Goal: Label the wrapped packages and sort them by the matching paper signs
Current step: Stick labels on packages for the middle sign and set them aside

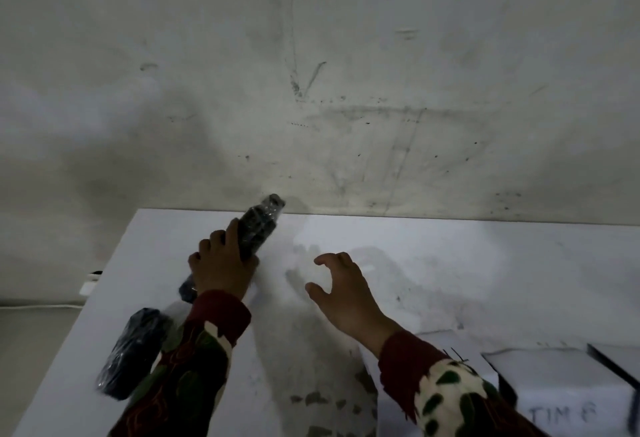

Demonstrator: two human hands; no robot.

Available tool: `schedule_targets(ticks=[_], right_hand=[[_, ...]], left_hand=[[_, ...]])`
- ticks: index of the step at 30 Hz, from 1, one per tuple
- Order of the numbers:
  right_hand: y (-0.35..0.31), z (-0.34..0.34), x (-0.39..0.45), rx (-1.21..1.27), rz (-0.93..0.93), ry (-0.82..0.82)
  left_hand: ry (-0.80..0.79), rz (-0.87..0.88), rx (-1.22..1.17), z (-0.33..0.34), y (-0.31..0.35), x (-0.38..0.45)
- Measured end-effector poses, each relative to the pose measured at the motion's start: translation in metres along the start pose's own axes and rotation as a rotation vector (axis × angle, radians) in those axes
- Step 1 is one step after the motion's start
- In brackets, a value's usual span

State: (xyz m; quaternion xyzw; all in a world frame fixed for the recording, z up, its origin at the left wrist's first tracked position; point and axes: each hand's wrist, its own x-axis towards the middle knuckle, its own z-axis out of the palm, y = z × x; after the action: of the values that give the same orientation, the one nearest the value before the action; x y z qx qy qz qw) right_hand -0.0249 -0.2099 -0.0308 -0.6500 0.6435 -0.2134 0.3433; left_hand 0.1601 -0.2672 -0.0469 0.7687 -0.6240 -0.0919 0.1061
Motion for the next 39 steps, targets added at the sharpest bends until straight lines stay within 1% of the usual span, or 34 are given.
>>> schedule_targets(ticks=[2,6,8,10,13,18,22,24,26,28,31,35,39], right_hand=[[-0.004,-0.003,-0.006,0.056,0.003,0.017],[-0.011,-0.016,-0.025,0.166,0.007,0.065],[-0.011,-0.026,-0.039,0.242,0.022,0.096],[-0.008,-0.036,-0.055,0.333,0.033,0.114],[0.003,-0.053,-0.087,0.478,0.062,0.138],[0.028,-0.083,-0.135,0.674,0.126,0.152],[0.051,-0.117,-0.172,0.77,0.114,0.156],[0.07,-0.139,-0.193,0.815,0.103,0.196],[0.08,-0.153,-0.206,0.852,0.098,0.215],[0.105,-0.178,-0.23,0.874,0.087,0.256],[0.135,-0.204,-0.258,0.863,0.096,0.299],[0.189,-0.238,-0.303,0.868,0.182,0.385],[0.234,-0.266,-0.342,0.872,0.265,0.466]], left_hand=[[0.001,0.029,-0.155,-0.001,0.02,-0.021],[-0.005,0.137,-0.371,-0.003,0.052,-0.07],[-0.017,0.12,-0.506,-0.005,0.062,-0.094],[-0.036,0.064,-0.66,-0.01,0.07,-0.117],[-0.07,0.066,-0.791,-0.019,0.088,-0.153],[-0.158,0.119,-0.89,-0.032,0.123,-0.202],[-0.214,0.15,-0.944,-0.034,0.164,-0.238],[-0.23,0.172,-0.985,-0.032,0.194,-0.261],[-0.252,0.182,-1.024,-0.029,0.209,-0.274],[-0.302,0.21,-1.052,-0.025,0.242,-0.297],[-0.384,0.182,-1.127,-0.013,0.281,-0.324],[-0.467,0.169,-1.192,0.02,0.344,-0.368],[-0.64,0.176,-1.195,0.049,0.389,-0.404]])
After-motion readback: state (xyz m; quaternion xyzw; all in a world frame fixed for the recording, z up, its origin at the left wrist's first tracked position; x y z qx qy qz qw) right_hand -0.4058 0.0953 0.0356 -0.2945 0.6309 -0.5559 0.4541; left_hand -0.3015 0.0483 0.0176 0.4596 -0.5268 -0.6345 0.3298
